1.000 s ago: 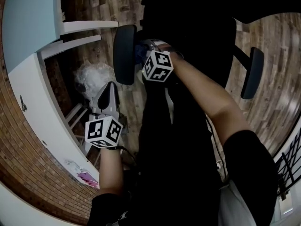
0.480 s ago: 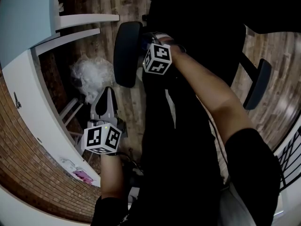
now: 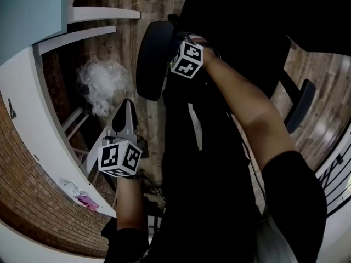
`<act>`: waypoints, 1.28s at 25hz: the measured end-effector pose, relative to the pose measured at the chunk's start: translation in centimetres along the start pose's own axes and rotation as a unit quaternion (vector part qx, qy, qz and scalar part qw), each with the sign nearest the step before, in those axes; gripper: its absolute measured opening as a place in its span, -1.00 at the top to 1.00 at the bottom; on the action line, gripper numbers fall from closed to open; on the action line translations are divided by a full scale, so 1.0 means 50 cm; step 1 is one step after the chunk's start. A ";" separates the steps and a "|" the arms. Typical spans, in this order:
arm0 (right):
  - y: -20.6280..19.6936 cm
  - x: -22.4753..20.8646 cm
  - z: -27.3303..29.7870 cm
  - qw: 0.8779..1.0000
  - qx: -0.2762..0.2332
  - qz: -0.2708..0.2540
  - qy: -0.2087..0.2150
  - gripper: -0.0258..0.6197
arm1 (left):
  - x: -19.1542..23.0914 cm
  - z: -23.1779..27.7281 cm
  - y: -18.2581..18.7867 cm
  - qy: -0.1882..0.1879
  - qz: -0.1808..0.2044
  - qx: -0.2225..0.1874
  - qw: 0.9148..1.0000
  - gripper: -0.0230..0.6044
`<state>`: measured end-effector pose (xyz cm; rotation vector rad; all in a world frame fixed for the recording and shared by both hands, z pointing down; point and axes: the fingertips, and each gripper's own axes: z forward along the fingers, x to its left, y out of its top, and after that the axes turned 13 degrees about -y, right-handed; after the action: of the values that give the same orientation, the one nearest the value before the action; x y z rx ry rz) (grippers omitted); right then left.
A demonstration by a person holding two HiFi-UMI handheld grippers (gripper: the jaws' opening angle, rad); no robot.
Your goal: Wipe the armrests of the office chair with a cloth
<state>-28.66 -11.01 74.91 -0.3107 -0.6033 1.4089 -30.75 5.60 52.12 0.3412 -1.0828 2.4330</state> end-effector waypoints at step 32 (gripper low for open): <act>0.379 -0.118 -0.199 0.886 0.263 -0.135 0.358 0.78 | 0.290 -0.070 0.001 -0.087 -0.031 -0.043 0.995 0.91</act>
<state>-38.97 -12.40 55.28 -0.2693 0.3407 1.0284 -43.48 12.58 55.53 0.5588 -1.2270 2.3277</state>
